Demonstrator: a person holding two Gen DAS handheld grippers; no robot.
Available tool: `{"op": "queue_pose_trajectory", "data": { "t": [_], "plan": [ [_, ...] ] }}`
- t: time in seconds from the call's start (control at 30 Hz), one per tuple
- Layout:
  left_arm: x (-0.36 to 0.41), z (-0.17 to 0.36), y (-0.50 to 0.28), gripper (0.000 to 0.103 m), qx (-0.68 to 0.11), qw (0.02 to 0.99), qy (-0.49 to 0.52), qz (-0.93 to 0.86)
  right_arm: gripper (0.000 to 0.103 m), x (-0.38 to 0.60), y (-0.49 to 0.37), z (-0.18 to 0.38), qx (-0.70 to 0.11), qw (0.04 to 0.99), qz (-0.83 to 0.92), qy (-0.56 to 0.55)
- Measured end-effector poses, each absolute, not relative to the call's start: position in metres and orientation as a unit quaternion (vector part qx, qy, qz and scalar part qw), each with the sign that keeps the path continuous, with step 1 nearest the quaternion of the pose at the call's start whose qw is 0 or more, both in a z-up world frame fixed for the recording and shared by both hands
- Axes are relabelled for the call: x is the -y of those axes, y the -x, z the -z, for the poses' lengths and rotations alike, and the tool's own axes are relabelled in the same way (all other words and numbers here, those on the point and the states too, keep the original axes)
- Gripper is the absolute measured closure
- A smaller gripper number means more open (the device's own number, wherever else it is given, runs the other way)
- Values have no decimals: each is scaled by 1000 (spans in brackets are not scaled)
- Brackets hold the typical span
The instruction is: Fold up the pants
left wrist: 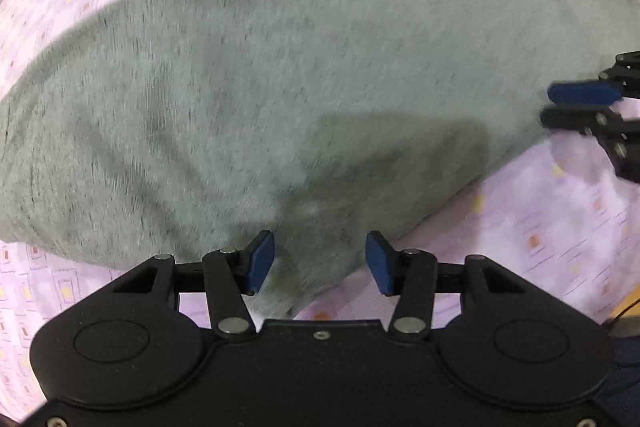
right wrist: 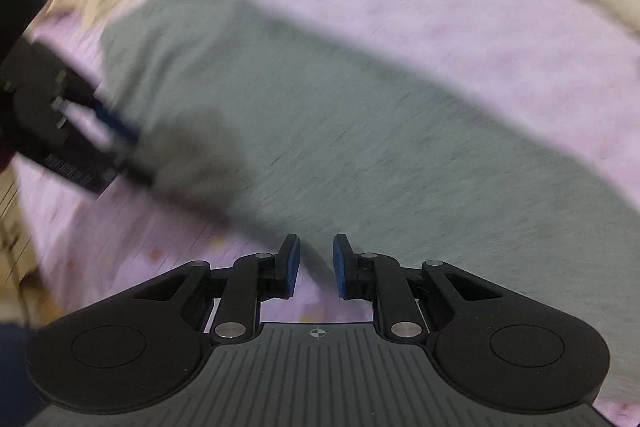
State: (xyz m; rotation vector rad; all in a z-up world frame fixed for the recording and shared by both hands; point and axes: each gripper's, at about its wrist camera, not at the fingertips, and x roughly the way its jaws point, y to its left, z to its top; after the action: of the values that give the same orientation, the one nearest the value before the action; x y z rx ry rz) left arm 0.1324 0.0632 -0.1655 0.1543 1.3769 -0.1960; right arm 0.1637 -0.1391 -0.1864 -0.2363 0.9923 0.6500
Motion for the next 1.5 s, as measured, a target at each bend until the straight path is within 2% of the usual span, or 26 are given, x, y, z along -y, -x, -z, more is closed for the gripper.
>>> {"op": "queue_pose_trajectory", "data": {
  "t": [0.1, 0.27, 0.33, 0.37, 0.43, 0.5, 0.77, 0.83, 0.9, 0.97, 1.13, 1.17, 1.2, 1.23, 1.33, 1.4, 1.43, 1.5],
  "plan": [
    [-51, 156, -144, 46, -618, 779, -55, 93, 88, 154, -180, 209, -522, 801, -263, 129],
    [-34, 166, -161, 46, -621, 778, -50, 82, 86, 191, -196, 204, -497, 828, -210, 149],
    [-28, 179, -161, 46, -643, 760, -48, 87, 86, 218, -209, 201, -503, 838, -165, 130],
    [-25, 186, -155, 42, -655, 749, -63, 84, 85, 233, -213, 199, -499, 847, -143, 115],
    [-21, 188, -149, 42, -641, 757, -91, 89, 84, 271, -223, 189, -483, 866, -96, 84],
    [-23, 187, -149, 41, -644, 756, -87, 86, 76, 314, -234, 181, -472, 879, -44, 55],
    [-34, 189, -163, 40, -664, 744, -43, 62, 72, 443, -268, 178, -436, 896, 80, -12],
    [-28, 194, -171, 39, -666, 742, -43, 55, 70, 459, -276, 185, -442, 893, 73, -30],
    [-26, 193, -174, 38, -670, 740, -38, 50, 60, 464, -289, 199, -462, 884, 49, -48],
    [-26, 192, -178, 37, -674, 736, -35, 47, 59, 468, -292, 211, -481, 874, 19, -65],
    [-19, 202, -195, 36, -683, 728, -36, 44, 54, 474, -292, 218, -473, 872, -2, -126],
    [-16, 206, -199, 36, -683, 728, -35, 42, 59, 475, -292, 216, -475, 869, 1, -136],
    [-16, 205, -200, 36, -683, 729, -34, 40, 81, 474, -291, 215, -478, 867, -2, -141],
    [-14, 205, -202, 35, -682, 729, -33, 39, 89, 468, -290, 211, -479, 868, -7, -131],
    [-10, 206, -206, 36, -679, 732, -37, 40, 98, 451, -296, 193, -477, 879, 14, 7],
    [-9, 205, -204, 35, -678, 732, -47, 44, 103, 463, -305, 197, -486, 871, 52, 44],
    [-7, 206, -205, 35, -678, 732, -53, 46, 103, 475, -311, 204, -502, 859, 88, 46],
    [-6, 204, -203, 35, -679, 731, -55, 47, 103, 503, -316, 210, -523, 844, 116, -17]
  ]
}}
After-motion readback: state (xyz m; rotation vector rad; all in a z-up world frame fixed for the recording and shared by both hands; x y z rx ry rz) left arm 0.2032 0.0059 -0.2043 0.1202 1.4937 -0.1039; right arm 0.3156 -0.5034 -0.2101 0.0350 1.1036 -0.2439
